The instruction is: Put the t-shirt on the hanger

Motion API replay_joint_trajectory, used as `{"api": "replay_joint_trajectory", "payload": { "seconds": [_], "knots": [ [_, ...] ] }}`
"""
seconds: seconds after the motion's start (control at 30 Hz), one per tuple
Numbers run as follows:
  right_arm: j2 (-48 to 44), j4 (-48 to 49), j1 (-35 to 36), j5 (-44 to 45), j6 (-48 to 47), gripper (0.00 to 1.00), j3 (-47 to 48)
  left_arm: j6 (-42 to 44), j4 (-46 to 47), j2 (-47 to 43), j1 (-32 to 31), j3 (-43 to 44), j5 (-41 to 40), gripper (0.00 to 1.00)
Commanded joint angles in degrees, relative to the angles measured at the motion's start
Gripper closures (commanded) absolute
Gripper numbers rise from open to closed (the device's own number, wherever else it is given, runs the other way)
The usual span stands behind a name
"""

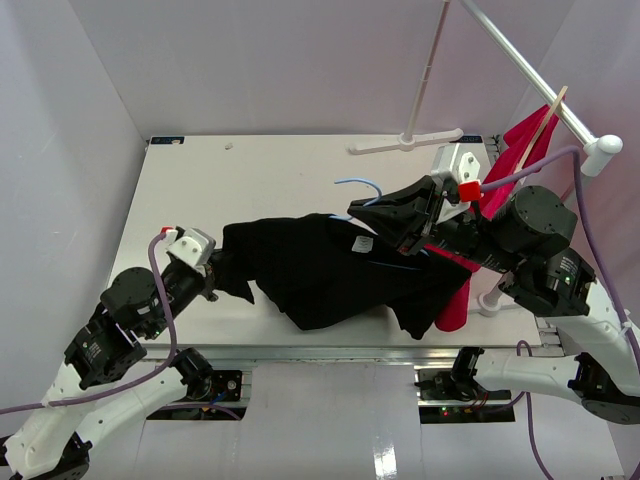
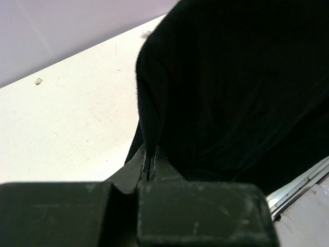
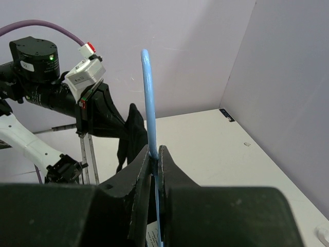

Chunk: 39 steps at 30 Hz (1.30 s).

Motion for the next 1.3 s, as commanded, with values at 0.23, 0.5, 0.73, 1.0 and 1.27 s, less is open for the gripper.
{"api": "replay_joint_trajectory", "payload": {
  "seconds": [0.23, 0.5, 0.73, 1.0, 1.27],
  "knots": [
    [-1.2, 5.8, -0.1, 5.5, -4.3, 0.92, 2.6, -5.5, 1.0, -3.4, -0.1, -1.9, -24.6, 1.00],
    [-0.5, 5.7, -0.1, 8.7, -5.6, 0.92, 2.7, -8.3, -0.3, -2.8, -0.1, -2.8, -29.3, 1.00],
    [0.0, 5.9, -0.1, 11.0, -6.9, 0.92, 2.3, -8.2, -1.3, -2.4, -0.1, -2.4, -29.2, 1.00],
    [2.7, 9.9, -0.1, 13.8, -8.1, 0.92, 1.5, -5.1, -3.1, 0.0, -0.1, -1.3, -23.6, 0.08],
    [3.2, 9.9, -0.1, 5.2, -4.6, 0.92, -6.0, 2.7, -4.1, 2.4, -0.1, 19.0, 3.6, 0.56]
  ]
}}
